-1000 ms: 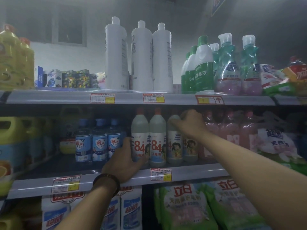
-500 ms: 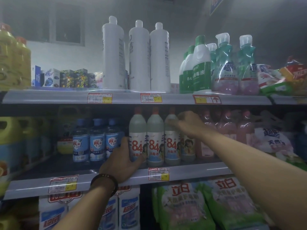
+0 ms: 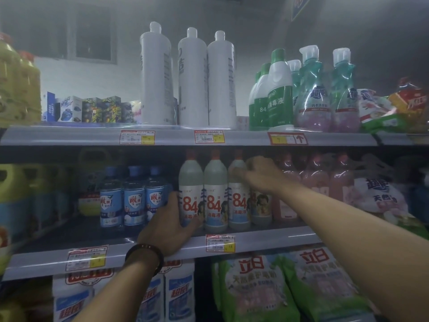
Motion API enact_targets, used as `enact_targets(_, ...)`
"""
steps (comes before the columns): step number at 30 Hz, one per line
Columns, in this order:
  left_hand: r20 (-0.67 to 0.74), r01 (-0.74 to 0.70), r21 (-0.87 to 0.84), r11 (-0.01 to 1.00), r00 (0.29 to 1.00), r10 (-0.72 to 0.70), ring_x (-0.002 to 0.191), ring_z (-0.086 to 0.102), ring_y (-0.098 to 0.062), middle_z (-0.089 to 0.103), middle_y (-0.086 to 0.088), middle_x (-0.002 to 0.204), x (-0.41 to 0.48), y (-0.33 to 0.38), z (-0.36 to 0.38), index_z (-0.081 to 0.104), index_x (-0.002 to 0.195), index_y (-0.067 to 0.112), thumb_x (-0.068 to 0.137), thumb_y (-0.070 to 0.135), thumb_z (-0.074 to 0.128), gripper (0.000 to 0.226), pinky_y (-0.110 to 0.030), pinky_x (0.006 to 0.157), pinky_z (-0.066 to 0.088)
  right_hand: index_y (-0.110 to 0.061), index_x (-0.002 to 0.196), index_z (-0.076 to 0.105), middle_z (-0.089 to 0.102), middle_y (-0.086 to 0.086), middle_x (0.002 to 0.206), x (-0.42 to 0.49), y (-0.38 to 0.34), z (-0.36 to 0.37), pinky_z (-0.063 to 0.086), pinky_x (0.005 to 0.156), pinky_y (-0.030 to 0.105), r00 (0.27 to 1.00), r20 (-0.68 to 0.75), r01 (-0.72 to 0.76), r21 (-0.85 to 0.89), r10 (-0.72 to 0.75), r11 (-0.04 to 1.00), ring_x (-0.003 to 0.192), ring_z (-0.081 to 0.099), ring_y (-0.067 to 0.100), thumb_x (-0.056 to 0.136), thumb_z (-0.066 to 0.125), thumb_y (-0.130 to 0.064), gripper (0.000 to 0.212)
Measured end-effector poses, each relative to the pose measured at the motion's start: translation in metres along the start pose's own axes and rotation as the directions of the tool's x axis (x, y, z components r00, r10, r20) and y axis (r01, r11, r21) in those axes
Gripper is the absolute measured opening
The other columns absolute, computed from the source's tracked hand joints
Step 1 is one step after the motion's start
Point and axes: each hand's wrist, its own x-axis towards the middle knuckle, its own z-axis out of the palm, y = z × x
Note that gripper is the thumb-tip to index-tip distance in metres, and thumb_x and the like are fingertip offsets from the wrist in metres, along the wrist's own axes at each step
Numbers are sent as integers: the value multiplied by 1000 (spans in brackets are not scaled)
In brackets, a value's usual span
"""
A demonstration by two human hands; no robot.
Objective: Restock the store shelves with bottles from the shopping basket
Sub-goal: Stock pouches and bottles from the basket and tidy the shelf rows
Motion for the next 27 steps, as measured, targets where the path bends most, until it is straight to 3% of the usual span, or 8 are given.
enact_targets(3,-4,-8,7,1000,1000,8,107,69,-7,68,14,126,0,1,0,35,128,40,90,64,69,56,-36,92,61,-16,110,72,73,3,106,1,3,8,62,88,41,999,34,-21,-8,22,1000,94,73,22,80,54,-90,82)
enact_targets(7,3,-3,7,1000,1000,3,108,69,-8,68,13,126,0,1,-1,35,127,40,90,63,70,56,-37,93,62,-15,95,73,75,5,95,2,4,9,60,81,38,999,29,14,-51,-12,999,87,74,21,94,51,-80,68)
enact_targets(11,2,4,9,1000,1000,-4,107,70,-8,68,13,125,0,1,-1,34,127,40,91,61,71,55,-38,93,62,-13,88,74,76,6,90,-1,2,5,63,84,47,999,35,29,-90,-26,995,84,74,22,89,47,-84,76)
enact_targets(17,6,3,3,1000,1000,-4,106,68,-7,68,13,126,-1,2,-1,35,127,40,91,60,71,55,-37,93,61,-7,99,76,78,9,96,-7,3,4,64,84,47,999,23,44,-8,-44,999,85,76,23,96,54,-76,72)
enact_targets(19,4,3,8,1000,1000,-3,108,68,-8,68,12,127,-1,3,0,35,127,40,91,59,71,55,-38,95,61,-10,117,74,77,2,110,-16,7,2,60,86,39,997,-47,67,20,-66,998,98,74,20,101,53,-70,66)
enact_targets(21,-2,3,17,1000,1000,-3,109,69,-10,68,10,128,-2,4,0,35,128,39,92,58,71,55,-38,95,61,-14,127,69,72,-2,109,-27,15,2,51,79,29,976,-204,90,57,-77,994,100,70,17,107,53,-58,51)
enact_targets(24,-6,9,21,1000,1000,-9,109,69,-10,68,11,128,-2,4,1,35,129,40,92,59,71,56,-39,95,61,-17,119,63,65,-6,95,-35,32,2,36,61,16,920,-391,50,84,-13,995,83,65,8,109,59,-38,24)
enact_targets(27,-14,12,33,999,1000,-11,108,69,-10,69,11,128,-1,4,2,34,129,40,91,59,71,56,-40,95,61,-20,111,58,61,-9,87,-27,44,1,36,58,21,923,-368,-75,122,115,990,75,54,-3,103,68,-45,28)
